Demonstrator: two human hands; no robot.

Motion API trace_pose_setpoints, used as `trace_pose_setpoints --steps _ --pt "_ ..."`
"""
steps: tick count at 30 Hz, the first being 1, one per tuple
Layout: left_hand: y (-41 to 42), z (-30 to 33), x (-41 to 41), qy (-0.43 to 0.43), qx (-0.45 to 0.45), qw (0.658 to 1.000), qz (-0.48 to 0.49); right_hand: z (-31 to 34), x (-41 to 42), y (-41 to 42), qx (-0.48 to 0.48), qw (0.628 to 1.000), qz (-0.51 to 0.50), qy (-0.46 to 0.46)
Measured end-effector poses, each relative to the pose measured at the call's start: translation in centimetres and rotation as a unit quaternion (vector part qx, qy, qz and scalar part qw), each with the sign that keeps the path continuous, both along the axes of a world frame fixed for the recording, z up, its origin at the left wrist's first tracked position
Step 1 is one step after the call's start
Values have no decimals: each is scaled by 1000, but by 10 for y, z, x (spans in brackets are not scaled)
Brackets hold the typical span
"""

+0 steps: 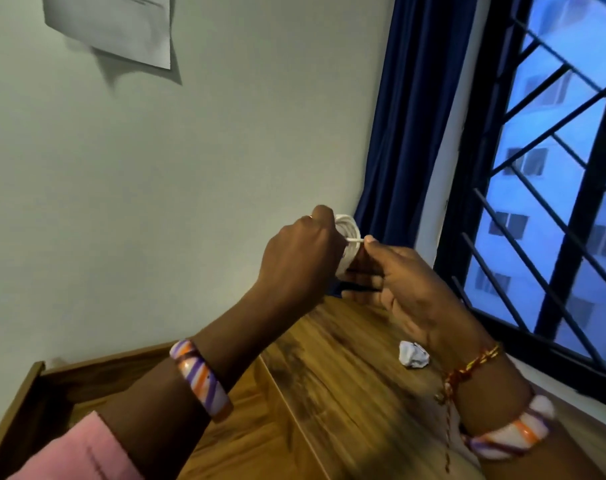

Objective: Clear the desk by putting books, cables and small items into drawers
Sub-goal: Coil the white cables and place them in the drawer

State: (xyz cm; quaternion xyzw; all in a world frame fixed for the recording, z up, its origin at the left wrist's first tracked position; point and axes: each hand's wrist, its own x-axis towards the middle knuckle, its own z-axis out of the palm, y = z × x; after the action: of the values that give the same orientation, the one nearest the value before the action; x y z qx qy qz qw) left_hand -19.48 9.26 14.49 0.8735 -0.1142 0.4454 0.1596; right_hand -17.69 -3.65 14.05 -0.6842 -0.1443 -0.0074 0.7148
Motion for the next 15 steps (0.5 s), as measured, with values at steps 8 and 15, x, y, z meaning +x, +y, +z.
trace_pose_setpoints --steps 8,15 --pt "17 1 1 -28 -12 999 -9 6 -11 20 101 987 112 50" --pt "41 -15 -1 58 -66 985 -150 11 -24 20 63 987 114 98"
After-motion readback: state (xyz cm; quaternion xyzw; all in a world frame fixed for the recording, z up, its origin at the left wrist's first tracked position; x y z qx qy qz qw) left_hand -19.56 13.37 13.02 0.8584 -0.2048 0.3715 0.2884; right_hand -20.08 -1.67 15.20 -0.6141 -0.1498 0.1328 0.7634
